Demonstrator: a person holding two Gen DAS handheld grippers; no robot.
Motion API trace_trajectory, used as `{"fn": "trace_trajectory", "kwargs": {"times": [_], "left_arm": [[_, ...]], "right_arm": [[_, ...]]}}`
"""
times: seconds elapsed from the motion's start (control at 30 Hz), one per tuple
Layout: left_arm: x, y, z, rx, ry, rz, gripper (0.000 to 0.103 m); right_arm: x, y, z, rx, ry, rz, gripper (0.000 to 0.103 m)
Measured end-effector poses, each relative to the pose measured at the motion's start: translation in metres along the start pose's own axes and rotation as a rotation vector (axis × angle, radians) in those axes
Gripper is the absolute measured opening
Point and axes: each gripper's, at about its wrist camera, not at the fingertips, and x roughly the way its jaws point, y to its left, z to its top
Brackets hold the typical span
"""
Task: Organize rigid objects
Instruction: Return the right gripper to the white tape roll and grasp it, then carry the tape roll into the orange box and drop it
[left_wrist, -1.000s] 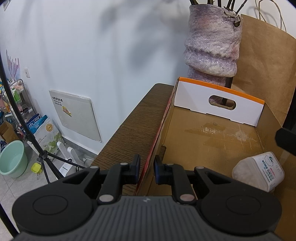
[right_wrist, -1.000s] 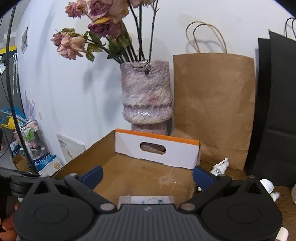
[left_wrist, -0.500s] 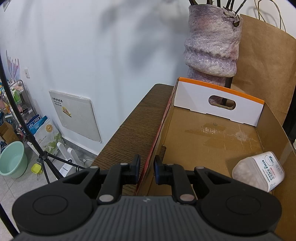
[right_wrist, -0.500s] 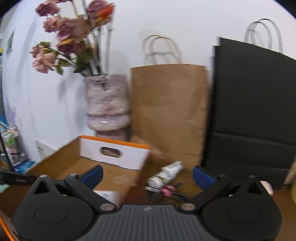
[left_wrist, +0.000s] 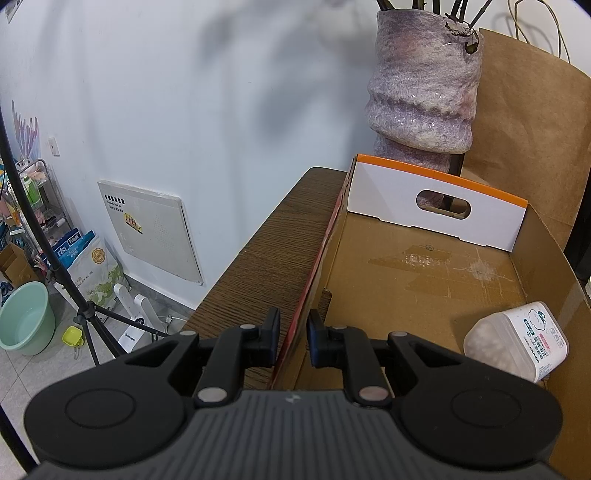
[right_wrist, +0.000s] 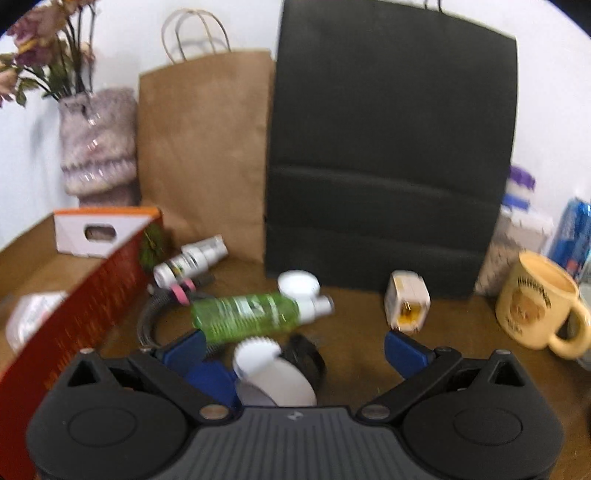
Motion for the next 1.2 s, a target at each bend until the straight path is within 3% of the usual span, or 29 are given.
{"fn": "trace_trajectory", "kwargs": {"times": [0.2,0.4,0.47,0.53,1.2], "left_arm": [[0.000,0.000,0.000,0.001,-0.001,0.000,0.016],[0.000,-0.001,0.001,0.001,-0.001,0.000,0.016],[0.000,-0.001,0.001,0.002,-0.001,0.000,0.016],[0.000,-0.001,0.000,0.002,-0.001,0.000,0.016],[0.000,-0.001,0.001,0.004,-0.003,0.002,0.016]], "right_arm": [[0.014,-0.004,-0.016,0.056,0.042,0.002,0.102],[0.011,-0.003,-0.021,0.097,0.016,0.004,0.090],[0.011,-0.004,-0.019,0.103,0.015,0.008,0.076],[0.012,-0.005,-0.019,0.116,0.023,0.023,0.048],[-0.017,0.002,-0.004,0.097,-0.132,0.024,0.047]]}}
